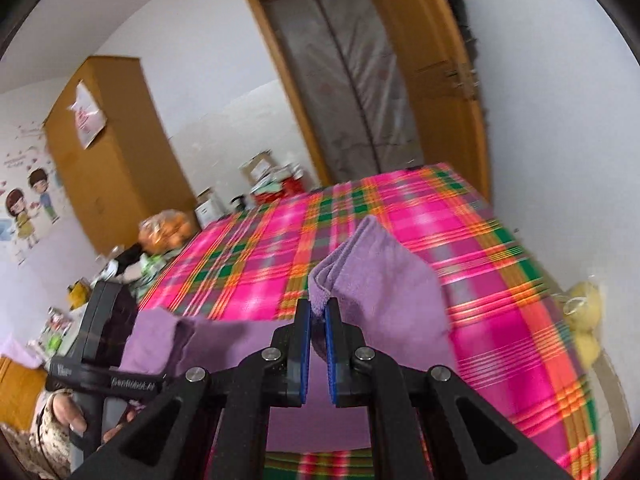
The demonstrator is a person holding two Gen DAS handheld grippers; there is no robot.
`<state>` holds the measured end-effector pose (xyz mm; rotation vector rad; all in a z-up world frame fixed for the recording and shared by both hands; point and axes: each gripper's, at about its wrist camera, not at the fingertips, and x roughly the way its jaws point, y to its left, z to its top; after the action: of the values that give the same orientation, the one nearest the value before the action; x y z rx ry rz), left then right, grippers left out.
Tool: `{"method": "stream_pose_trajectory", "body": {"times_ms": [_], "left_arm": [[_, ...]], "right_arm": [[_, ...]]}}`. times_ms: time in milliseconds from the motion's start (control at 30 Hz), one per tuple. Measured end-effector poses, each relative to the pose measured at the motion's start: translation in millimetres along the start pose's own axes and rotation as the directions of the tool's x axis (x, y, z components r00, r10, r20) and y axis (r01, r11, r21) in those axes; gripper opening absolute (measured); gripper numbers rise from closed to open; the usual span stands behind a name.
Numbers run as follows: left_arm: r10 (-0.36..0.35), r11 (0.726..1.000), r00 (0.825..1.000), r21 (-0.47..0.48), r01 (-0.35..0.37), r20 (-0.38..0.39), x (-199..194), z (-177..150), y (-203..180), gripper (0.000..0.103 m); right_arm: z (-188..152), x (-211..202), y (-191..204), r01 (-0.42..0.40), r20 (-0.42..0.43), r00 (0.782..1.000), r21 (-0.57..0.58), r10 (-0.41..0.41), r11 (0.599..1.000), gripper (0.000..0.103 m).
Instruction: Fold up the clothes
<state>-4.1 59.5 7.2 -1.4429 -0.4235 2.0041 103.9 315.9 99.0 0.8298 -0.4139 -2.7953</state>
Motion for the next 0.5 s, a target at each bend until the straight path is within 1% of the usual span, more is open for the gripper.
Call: {"method": "stream_pose_trajectory", "body": {"times_ms": [133,167,233,267,367,467,500], "left_arm": [[-0.041,0.999,0.999,-0.015,0.042,0.024,-6,3,0,0.04],[-0.058,0.998,0.998,-0.019,0.058,0.034,-8,4,0,0.04],[-0.116,0.992,0.992,-0.037,0.118,0.04,-10,8,0,0.04],[-0.149,0.987,0.988,-0.049,0.151,0.043,-10,11,0,0.04],[-0.206,0.973,0.977,-0.093,0.21,0.054,-7,18,1,0.04],[-0.28,0.949,0.959,-0.137,0.285,0.055,-3,25,2,0.04],[-0.3,0.94,0.952,-0.153,0.306,0.058,-1,28,2,0.045]], "right_arm": [[-14,15,18,-0.023,-0.041,0.999,-0.034,0.021,0.999,0.007],[-17,18,20,-0.027,-0.051,0.998,-0.036,0.025,0.999,0.007],[-23,23,23,-0.033,-0.07,0.997,-0.036,0.031,0.999,0.007],[-26,25,23,-0.036,-0.078,0.996,-0.033,0.033,0.999,0.007],[-32,29,21,-0.043,-0.108,0.993,-0.023,0.04,0.999,0.007],[-41,34,20,-0.06,-0.141,0.988,-0.008,0.058,0.998,0.007],[-44,35,21,-0.067,-0.145,0.987,-0.009,0.065,0.998,0.007]]}}
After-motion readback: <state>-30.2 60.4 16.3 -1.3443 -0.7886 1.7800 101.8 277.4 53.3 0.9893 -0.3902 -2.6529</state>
